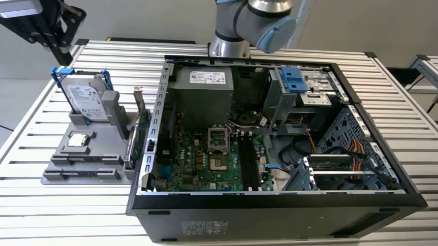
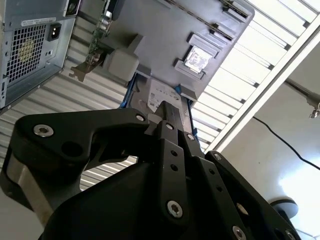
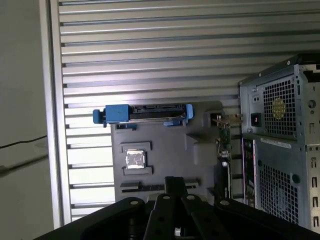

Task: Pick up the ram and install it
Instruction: 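Reach for the ram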

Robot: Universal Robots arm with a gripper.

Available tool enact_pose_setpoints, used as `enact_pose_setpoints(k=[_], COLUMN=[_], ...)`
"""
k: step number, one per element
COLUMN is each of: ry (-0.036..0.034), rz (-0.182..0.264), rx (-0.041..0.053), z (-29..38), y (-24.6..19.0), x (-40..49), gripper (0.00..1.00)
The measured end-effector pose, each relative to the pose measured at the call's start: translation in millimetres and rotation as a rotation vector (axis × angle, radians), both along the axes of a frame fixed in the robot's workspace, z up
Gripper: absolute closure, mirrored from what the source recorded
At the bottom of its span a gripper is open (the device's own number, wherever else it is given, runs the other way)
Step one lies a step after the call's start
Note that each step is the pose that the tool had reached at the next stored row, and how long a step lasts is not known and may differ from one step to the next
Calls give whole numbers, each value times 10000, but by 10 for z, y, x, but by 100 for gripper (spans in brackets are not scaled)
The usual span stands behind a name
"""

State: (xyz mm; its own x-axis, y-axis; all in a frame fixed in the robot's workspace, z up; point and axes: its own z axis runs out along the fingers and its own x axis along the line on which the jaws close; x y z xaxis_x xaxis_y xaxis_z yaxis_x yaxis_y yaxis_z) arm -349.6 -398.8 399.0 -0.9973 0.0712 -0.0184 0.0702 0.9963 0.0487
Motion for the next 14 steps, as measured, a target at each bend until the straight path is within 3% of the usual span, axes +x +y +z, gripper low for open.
enact_pose_setpoints(k=[14], ry=[-1], rz=[45], rx=[1], z=[-1], y=[0], x=[-38], gripper=[100])
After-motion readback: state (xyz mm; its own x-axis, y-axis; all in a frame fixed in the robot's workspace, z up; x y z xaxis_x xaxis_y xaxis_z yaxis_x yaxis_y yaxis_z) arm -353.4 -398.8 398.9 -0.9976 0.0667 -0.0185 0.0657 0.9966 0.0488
